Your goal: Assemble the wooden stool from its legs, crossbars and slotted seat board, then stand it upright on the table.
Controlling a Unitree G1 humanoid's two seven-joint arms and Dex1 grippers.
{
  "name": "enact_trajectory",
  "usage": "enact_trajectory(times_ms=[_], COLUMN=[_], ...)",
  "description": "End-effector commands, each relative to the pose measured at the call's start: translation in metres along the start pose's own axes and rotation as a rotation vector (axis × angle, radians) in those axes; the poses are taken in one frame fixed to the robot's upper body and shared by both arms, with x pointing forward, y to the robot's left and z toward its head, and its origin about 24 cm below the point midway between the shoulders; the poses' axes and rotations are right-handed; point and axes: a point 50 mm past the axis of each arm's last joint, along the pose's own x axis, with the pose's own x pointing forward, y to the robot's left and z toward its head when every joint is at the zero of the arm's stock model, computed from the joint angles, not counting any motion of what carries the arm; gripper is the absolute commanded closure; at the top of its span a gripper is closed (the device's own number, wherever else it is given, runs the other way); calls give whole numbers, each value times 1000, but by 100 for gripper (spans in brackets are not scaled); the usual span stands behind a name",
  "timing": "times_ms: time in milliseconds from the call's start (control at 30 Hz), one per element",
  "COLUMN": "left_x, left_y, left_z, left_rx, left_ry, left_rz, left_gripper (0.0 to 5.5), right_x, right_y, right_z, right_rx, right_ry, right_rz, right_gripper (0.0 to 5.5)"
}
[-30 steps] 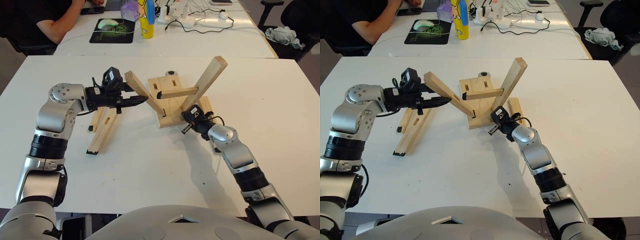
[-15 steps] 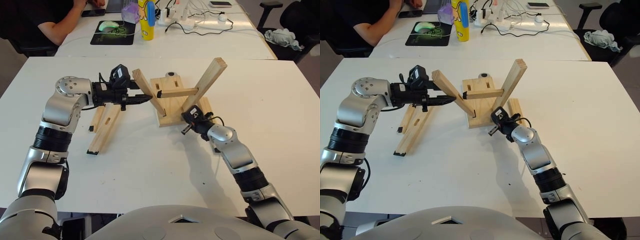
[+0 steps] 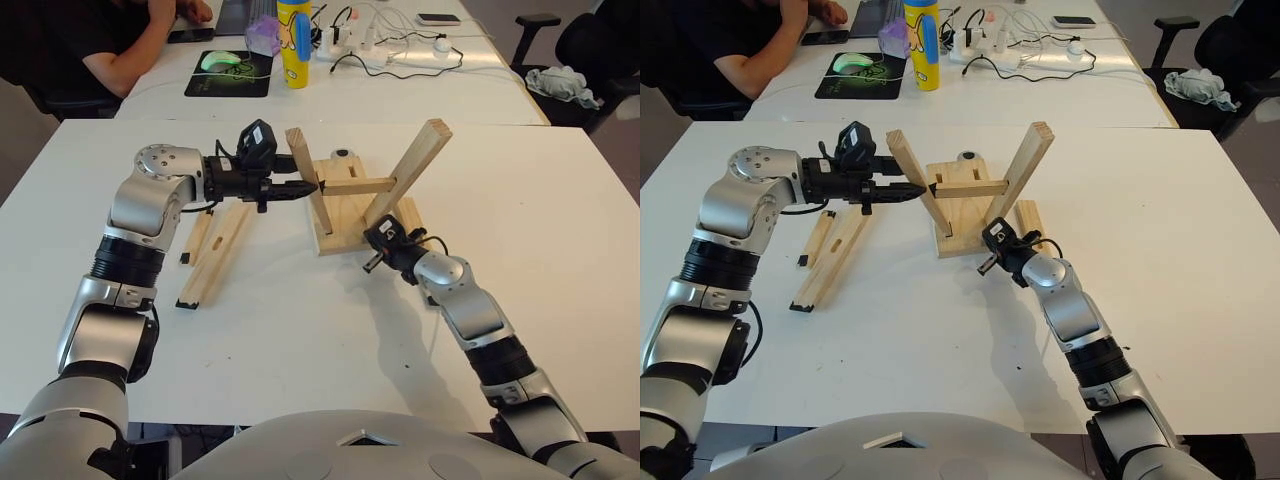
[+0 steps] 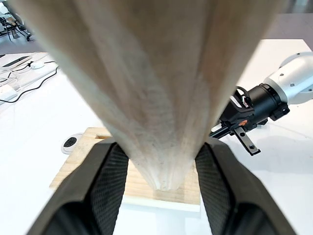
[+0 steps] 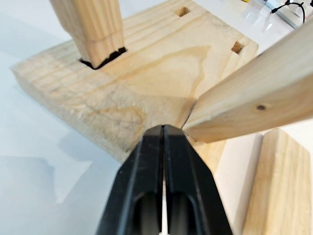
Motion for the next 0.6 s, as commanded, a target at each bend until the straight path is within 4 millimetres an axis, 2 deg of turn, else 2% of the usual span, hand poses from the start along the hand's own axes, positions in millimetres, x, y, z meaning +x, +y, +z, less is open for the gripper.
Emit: enact_trajectory(times_ms=[33,167,400,600], left_x=[10,20,34,43], left_y=[-4,-7,-15,-16], left_z=[-36,-38,-57,-58], left_rx=[-77,-100,-146,-151], left_ry=[140,153,273,298], left_rz=[4,-40,-126,-165], left_gripper=[346,346,346,346], right_x=[-3,-2,2,5], right_y=[36,39,45,52], right_z=[-63,-62,-53,-50], right_rx=[115,120,114,134], right_ry=[296,290,225,208], right_rz=[138,151,179,194], right_gripper=[550,550,550,550])
